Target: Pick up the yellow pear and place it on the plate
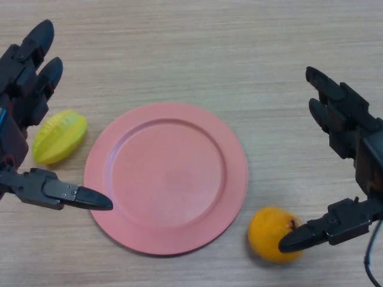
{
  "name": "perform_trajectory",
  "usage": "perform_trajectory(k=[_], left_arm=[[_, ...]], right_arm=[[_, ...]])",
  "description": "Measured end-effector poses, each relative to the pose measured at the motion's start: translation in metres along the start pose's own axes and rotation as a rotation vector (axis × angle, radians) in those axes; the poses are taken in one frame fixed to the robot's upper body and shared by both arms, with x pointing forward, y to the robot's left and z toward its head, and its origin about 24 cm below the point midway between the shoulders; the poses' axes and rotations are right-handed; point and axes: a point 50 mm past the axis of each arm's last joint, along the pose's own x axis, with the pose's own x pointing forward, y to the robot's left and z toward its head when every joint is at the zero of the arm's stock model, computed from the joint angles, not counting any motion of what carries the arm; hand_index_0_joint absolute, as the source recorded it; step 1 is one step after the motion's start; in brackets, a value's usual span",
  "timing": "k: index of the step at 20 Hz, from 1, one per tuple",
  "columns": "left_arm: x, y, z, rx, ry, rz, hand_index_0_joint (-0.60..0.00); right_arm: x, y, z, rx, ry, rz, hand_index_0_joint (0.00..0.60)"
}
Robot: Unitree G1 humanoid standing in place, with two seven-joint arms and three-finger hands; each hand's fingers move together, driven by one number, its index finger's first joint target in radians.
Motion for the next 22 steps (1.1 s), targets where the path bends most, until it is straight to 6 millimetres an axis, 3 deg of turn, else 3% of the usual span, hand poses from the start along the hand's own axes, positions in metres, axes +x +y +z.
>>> perform_trajectory(k=[10,20,22], left_arm=[[-0.003,0.002,-0.004,0.019,0.029,0.003,0.0],[-0.012,0.02,-0.014,0.101,0.045,0.092,0.0],[-0.013,0.02,-0.014,0.107,0.049,0.093,0.0]], right_arm=[[-0.002,-0.001,-0.001,-0.02,-0.015,-0.009,0.0],[-0.007,0.005,-0.063,0.005,0.026,-0.175,0.0],[-0.006,0.006,-0.079,-0.07,0.053,-0.223,0.0]])
